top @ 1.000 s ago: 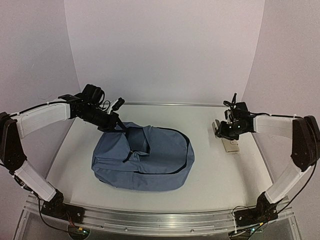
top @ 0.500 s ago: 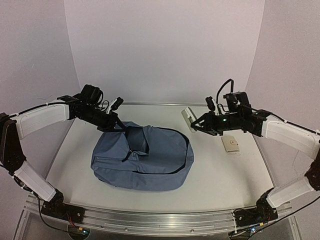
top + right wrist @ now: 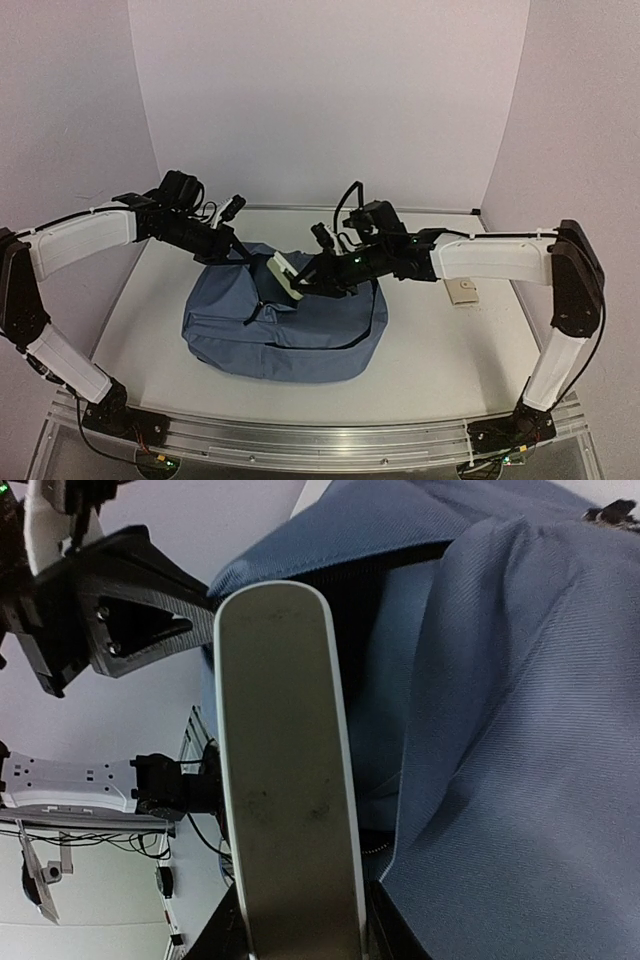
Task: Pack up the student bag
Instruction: Place the stationery in the student bag.
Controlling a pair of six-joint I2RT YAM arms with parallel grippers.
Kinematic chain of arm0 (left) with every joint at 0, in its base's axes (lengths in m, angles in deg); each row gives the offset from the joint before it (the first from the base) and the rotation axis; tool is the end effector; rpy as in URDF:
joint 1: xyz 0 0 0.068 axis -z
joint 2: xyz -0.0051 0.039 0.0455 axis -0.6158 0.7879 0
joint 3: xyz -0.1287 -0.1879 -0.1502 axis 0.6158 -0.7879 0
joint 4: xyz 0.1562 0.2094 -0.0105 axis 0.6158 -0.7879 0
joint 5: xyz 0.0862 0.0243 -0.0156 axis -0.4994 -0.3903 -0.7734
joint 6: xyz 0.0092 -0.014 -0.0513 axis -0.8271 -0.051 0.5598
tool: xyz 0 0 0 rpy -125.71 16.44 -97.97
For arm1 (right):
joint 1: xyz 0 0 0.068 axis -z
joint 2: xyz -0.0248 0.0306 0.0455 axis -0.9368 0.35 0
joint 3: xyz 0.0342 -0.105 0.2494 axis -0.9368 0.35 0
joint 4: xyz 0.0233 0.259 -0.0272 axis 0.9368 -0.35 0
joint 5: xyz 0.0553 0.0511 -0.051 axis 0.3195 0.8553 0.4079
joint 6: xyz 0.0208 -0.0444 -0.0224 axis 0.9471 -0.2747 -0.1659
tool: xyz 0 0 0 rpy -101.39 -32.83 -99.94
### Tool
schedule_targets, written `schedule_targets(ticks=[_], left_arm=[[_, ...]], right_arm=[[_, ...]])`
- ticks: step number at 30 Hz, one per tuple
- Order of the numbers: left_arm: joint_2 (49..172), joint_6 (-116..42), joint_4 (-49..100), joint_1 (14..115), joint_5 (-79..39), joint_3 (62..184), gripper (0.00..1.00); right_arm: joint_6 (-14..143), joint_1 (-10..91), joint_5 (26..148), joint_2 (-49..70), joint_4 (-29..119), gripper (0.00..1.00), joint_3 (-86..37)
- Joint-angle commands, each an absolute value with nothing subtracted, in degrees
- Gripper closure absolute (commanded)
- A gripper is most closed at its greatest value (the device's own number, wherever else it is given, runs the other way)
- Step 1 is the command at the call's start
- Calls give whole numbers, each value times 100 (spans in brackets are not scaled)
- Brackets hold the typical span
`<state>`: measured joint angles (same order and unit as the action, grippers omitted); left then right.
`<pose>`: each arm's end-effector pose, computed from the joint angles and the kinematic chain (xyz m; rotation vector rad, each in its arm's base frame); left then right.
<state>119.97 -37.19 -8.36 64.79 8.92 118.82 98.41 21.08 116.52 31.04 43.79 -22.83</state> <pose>0.2738 -0.1622 0.2838 0.6260 2.3993 -1.0798 0.2542 0.3190 0.2573 -0.6155 2.3361 1.5197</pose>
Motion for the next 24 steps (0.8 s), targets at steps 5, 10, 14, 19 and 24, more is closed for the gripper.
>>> schedule_targets(ticks=[5, 10, 14, 19, 24], left_arm=[[11564, -3836, -475, 6411, 954, 11938, 100], [11581, -3853, -484, 6411, 1027, 11948, 100], [11607, -3854, -479, 6411, 1085, 11946, 100], [11626, -3845, -482, 6411, 1113, 11944, 100], [11618, -3865, -509, 6411, 1080, 11947, 100]], right_arm=[[10181, 1852, 11773, 3971, 4781, 78, -3081], [10351, 1667, 11497, 4379, 4781, 77, -3370], [10435, 1643, 10971, 4629, 4772, 74, -3710], [10497, 1637, 10494, 4959, 4731, 64, -4139], [10391, 1627, 10077, 4847, 4515, 42, -4208]])
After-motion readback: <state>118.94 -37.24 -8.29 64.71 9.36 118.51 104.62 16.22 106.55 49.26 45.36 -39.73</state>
